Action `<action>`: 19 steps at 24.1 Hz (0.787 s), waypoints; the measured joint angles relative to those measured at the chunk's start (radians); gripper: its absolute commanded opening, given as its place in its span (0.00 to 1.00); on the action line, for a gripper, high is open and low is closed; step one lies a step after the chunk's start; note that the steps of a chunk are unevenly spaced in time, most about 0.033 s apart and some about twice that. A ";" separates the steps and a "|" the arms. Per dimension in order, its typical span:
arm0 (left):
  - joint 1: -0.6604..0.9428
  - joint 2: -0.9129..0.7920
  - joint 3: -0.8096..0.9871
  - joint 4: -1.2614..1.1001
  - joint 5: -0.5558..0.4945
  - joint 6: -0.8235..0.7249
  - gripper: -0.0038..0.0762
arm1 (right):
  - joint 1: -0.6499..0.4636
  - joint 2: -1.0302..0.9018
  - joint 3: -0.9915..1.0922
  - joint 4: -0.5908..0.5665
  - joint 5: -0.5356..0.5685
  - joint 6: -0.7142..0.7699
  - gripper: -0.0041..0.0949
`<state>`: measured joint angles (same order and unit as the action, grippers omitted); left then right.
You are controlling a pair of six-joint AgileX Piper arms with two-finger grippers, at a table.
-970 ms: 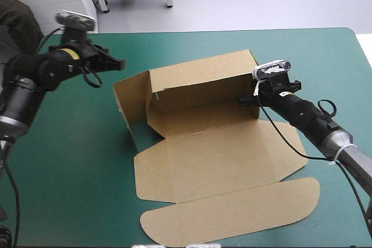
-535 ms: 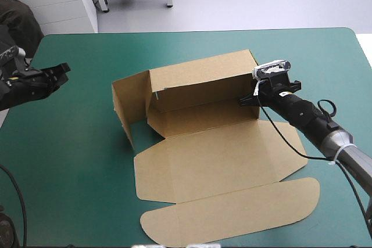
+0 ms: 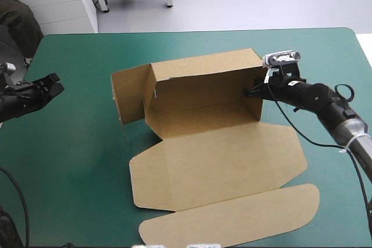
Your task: Fold the box
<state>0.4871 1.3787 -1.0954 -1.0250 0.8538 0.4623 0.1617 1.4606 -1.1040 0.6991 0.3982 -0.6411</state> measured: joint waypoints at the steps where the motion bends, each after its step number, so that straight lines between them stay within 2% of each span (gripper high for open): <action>1: 0.000 0.000 0.000 0.000 0.000 0.002 0.06 | -0.006 0.000 -0.034 -0.048 0.042 0.058 0.03; 4: 0.000 0.000 0.000 0.000 0.000 0.010 0.06 | -0.013 0.000 -0.163 -0.227 0.184 0.276 0.03; 8: 0.000 0.000 0.000 0.000 0.013 0.019 0.06 | -0.013 0.000 -0.347 -0.402 0.405 0.532 0.03; 14: 0.000 0.000 0.000 0.001 0.021 0.019 0.06 | -0.014 0.008 -0.408 -0.426 0.693 0.631 0.03; 19: 0.000 0.000 0.000 0.001 0.028 0.020 0.06 | -0.013 0.059 -0.409 -0.435 0.827 0.633 0.03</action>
<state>0.4871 1.3787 -1.0954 -1.0241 0.8819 0.4818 0.1486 1.5198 -1.5132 0.2640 1.2254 -0.0081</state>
